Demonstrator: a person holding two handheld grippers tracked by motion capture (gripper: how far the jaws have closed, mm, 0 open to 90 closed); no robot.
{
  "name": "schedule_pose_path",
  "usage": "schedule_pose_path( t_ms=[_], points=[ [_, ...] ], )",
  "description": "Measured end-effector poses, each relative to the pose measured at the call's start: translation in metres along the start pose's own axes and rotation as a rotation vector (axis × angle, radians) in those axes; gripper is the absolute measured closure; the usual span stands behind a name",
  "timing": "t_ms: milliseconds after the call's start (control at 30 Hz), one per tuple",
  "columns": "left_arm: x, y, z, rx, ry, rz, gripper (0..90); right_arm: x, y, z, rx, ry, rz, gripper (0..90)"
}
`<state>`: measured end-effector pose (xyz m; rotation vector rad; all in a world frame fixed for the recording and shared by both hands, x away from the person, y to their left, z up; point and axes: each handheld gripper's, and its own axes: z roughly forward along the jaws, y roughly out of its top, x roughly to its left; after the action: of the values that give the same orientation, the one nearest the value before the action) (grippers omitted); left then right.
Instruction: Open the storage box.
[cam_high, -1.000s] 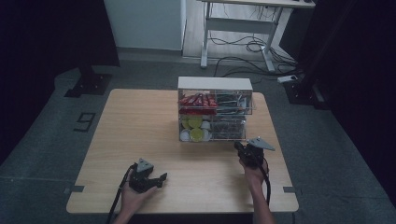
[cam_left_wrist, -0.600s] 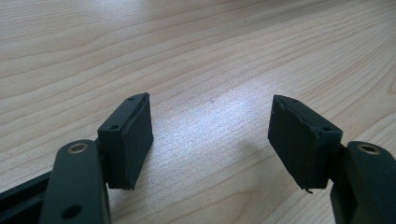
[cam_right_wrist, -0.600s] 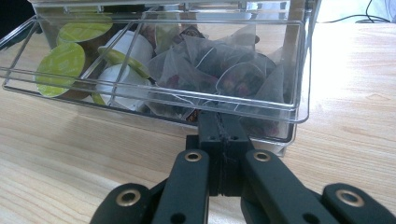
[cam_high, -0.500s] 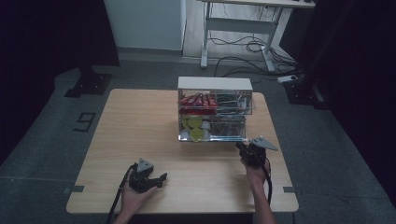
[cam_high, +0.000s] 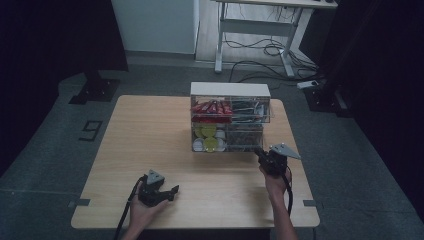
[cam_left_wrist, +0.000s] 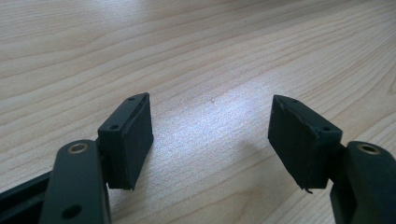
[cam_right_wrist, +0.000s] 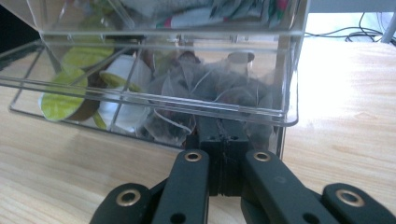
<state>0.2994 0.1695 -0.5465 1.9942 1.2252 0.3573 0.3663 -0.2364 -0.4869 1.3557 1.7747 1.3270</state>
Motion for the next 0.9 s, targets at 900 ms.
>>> schedule_pose_path(
  t_ms=[900],
  points=[
    [-0.002, 0.0, 0.0, 0.002, 0.018, 0.0, 31.4, 0.002, 0.028, 0.007, -0.08, 0.025, 0.035, 89.4]
  ],
)
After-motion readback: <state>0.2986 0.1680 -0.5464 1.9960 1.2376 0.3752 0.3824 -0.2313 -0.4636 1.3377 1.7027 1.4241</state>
